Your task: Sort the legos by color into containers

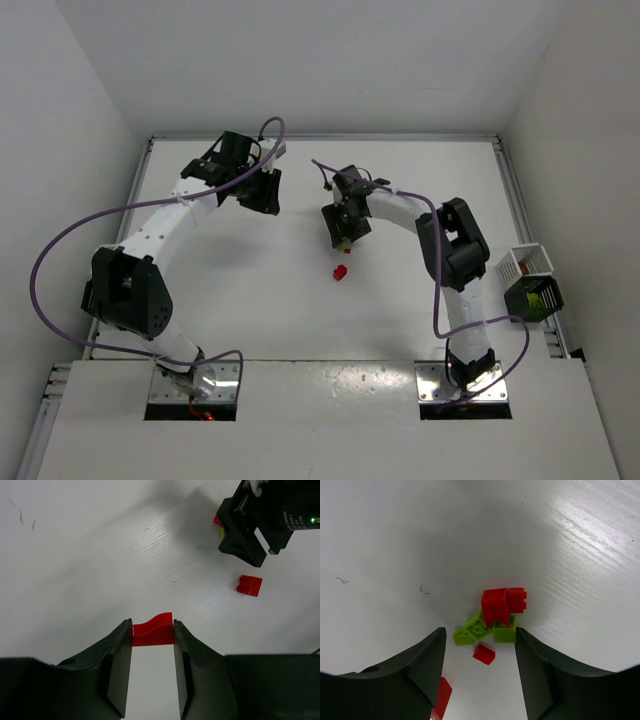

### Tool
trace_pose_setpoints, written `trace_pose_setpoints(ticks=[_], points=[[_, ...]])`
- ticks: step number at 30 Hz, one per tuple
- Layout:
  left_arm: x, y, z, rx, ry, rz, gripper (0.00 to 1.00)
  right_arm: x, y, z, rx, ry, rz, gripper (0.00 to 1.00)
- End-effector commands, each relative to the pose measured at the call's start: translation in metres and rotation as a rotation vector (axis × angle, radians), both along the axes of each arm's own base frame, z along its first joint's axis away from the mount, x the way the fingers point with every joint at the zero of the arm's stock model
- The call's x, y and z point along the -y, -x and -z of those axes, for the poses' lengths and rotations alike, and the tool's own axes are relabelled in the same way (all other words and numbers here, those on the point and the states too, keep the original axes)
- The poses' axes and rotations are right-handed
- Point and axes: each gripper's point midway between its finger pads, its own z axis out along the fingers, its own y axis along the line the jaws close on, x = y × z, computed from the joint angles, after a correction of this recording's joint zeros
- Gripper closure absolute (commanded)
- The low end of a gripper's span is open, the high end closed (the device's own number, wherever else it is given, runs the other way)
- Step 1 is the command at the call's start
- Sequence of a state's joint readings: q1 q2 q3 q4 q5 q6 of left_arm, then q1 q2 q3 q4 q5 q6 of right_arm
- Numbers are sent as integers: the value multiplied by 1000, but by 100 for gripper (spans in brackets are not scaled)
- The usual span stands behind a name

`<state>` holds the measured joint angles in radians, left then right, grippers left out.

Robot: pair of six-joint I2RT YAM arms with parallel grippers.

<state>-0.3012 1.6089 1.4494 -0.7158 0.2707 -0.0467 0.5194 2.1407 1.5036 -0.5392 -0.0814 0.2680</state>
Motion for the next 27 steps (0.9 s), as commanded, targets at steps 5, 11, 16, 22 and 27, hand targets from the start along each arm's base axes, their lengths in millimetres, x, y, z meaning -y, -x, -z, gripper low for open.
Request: trace_pose_setpoints(ticks=[5,11,16,22,27], points=[[1,-5,-14,39,36,-8,76,-7,-14,-2,15,-23,-1,45],[1,-5,-14,39,36,-8,76,-4,-10,2,6,-8,3,50],[1,-5,-14,39,36,-8,76,9,5,4,4,18,2,55],[2,-4,-14,37,42,-2,76,16,11,-6,29,24,-11,63],[2,-4,-14,37,42,-2,76,18,10,-22,73,14,-15,72]])
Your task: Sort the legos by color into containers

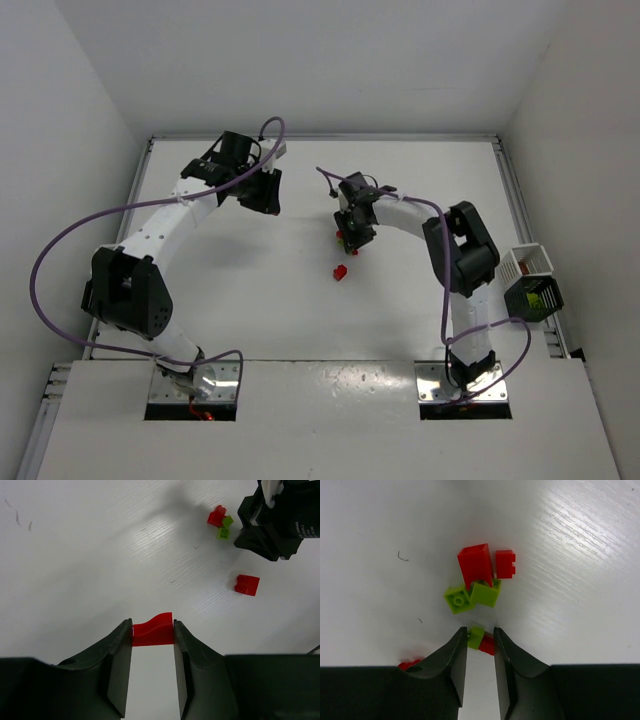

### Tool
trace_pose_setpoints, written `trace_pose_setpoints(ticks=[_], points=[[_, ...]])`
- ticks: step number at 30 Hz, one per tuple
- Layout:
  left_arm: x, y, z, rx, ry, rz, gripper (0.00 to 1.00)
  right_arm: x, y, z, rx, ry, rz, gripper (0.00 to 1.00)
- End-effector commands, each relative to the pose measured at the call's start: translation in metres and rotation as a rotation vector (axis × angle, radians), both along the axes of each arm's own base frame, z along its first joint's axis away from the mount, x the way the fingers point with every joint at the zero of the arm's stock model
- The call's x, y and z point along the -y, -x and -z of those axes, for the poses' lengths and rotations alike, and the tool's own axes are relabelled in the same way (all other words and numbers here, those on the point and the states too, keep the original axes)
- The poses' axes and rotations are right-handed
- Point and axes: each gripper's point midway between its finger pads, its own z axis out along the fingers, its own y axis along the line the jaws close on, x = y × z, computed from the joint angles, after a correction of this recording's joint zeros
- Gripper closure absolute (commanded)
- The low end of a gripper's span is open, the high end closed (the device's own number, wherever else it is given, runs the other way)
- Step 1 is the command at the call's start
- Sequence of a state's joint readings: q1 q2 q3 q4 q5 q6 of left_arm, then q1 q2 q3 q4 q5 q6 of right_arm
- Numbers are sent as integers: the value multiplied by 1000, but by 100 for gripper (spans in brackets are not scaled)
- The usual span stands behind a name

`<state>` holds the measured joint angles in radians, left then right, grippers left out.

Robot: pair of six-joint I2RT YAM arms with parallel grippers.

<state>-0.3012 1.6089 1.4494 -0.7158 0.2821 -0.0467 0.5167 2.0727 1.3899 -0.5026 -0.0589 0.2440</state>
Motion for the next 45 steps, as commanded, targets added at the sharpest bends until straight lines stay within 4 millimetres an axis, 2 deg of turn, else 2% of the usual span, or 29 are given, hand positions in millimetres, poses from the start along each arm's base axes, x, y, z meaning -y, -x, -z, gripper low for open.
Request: trace_pose_setpoints(ticks=[1,4,16,24,29,30,33,37,39,42,45], points=[[0,-5,-14,40,34,-9,76,2,-5,-23,65,-15,-4,72],[0,-5,-14,40,34,-9,76,2,-6,-27,76,-18,-13,74],[0,-3,-14,40,34,-9,76,5,12,-8,12,2,-38,74],[0,-3,-14,40,34,-9,76,4,15,-3,-1,-1,-41,74],[0,-3,-14,40,34,-9,76,5,17,-4,-1,-1,-41,86],[-1,-2,-18,48,37,-9,76,6,18,-8,6,-4,-41,90],[-1,0,-14,40,34,-9,76,6,17,-19,32,-15,-50,95],[-1,-1,-19,59,40,-9,77,10,14,-45,85,-39,-47,96],[-3,0,-20,66,29,-9,77,10,12,-65,127,-52,-65,98],[-20,3,-21,70,-19,-42,77,12,15,-87,180,-74,-74,98],[-55,4,-24,71,-69,-91,77,13,19,-100,197,-80,-99,98]])
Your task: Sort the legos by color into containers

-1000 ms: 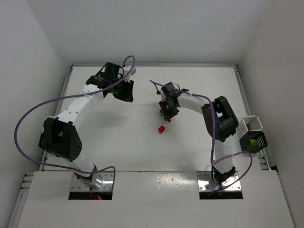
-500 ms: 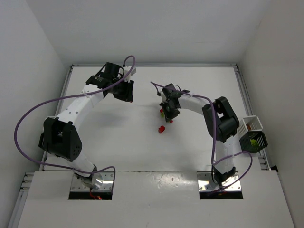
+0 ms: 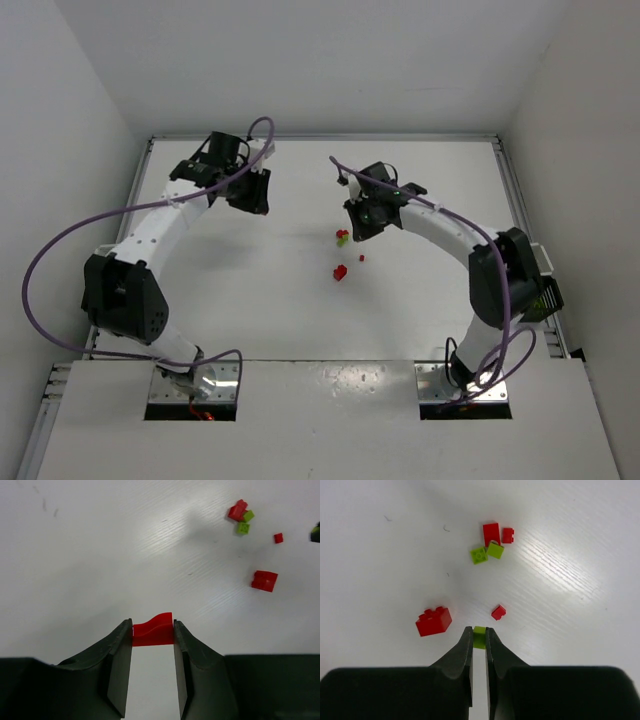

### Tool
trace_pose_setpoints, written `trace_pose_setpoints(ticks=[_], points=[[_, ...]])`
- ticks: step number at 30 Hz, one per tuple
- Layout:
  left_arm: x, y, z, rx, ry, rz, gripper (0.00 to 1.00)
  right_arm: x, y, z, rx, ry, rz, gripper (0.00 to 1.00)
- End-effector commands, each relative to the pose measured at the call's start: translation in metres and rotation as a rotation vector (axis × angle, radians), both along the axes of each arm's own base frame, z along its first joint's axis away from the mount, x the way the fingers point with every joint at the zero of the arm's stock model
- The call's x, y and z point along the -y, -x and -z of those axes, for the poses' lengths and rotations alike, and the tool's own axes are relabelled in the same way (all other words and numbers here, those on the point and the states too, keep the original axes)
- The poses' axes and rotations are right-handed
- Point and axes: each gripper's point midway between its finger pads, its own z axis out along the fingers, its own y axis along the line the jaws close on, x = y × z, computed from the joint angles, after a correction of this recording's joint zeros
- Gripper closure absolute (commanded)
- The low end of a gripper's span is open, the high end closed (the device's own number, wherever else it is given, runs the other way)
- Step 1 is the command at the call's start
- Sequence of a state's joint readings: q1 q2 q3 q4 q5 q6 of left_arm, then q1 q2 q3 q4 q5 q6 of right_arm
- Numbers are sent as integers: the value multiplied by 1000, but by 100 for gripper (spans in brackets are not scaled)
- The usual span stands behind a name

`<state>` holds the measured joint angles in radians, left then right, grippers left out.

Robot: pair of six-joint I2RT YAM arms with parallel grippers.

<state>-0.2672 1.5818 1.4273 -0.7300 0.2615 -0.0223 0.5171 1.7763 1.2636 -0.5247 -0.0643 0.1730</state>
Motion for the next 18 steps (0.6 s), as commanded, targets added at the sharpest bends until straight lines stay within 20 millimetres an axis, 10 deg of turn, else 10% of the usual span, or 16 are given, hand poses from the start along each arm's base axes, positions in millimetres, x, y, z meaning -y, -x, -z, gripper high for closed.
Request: trace_pose_setpoints(ticks=[1,18], points=[[-45,4,-25,62,-48,-75,77,-1,1,-27,54,-37,-37,98],[-284,132,-40,-71,-425,-629,81,-15,5,-58,59,-102,-125,99]])
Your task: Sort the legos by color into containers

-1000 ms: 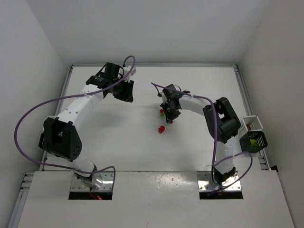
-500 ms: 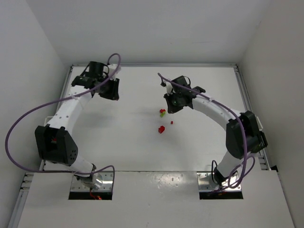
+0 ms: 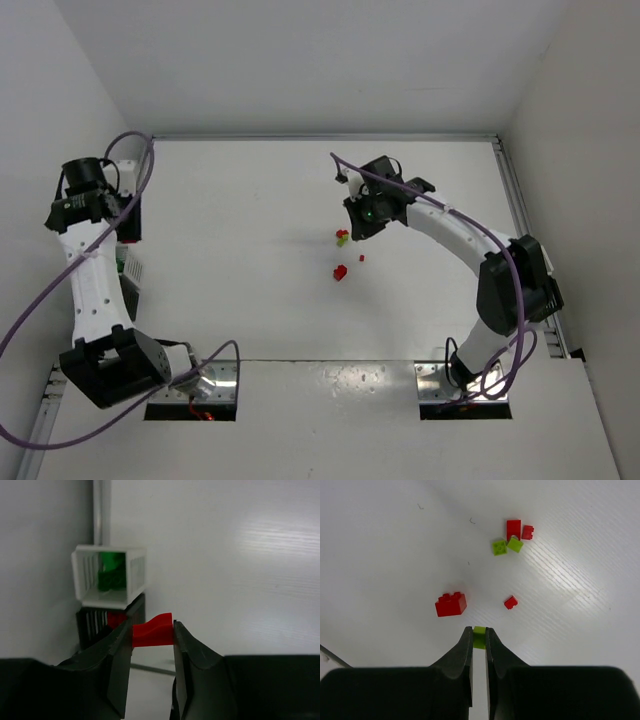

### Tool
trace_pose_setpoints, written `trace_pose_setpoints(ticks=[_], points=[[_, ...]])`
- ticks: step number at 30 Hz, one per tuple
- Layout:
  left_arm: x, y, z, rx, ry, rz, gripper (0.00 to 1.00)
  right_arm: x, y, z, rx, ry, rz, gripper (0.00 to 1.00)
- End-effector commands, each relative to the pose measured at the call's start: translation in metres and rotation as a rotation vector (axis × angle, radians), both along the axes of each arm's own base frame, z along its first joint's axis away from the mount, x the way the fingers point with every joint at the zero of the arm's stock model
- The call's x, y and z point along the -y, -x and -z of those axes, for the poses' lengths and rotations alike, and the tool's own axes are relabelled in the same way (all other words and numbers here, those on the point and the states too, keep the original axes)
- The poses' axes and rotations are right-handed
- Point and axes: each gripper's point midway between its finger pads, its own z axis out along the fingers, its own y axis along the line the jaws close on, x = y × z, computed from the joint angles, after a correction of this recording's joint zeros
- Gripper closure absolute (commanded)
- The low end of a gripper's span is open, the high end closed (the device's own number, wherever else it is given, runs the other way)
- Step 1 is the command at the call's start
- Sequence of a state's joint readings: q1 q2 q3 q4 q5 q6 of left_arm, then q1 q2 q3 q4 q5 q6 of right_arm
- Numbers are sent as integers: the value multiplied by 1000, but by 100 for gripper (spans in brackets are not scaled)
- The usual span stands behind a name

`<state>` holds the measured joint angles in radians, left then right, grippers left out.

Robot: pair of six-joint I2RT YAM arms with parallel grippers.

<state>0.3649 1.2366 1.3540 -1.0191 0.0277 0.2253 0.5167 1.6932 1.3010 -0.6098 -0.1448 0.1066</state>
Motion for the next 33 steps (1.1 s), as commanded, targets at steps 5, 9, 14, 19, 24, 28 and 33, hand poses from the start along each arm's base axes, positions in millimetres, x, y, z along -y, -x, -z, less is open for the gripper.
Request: trace_pose_setpoints(ticks=[5,9,14,19,24,28,33], points=[[-60,67,18,-125,-87,-174,81,-15,-4,-23,13,-74,-48,99],[-72,86,37,-161,-62,-208,83,-18,-2,-21,-14,-79,-68,99],[-86,101,54,-192,-46,-241,83,-19,-2,-27,-14,-81,-82,99],[-92,109,74,-225,-25,-264,83,-19,1,-26,-22,-82,-95,99],[-96,109,88,-229,-20,-273,81,-18,3,-25,-31,-78,-94,99],[-101,105,95,-236,-9,-280,77,-18,3,-25,-26,-75,-102,99],[-110,98,100,-235,-19,-285,70,-13,5,-25,-19,-60,-92,100]])
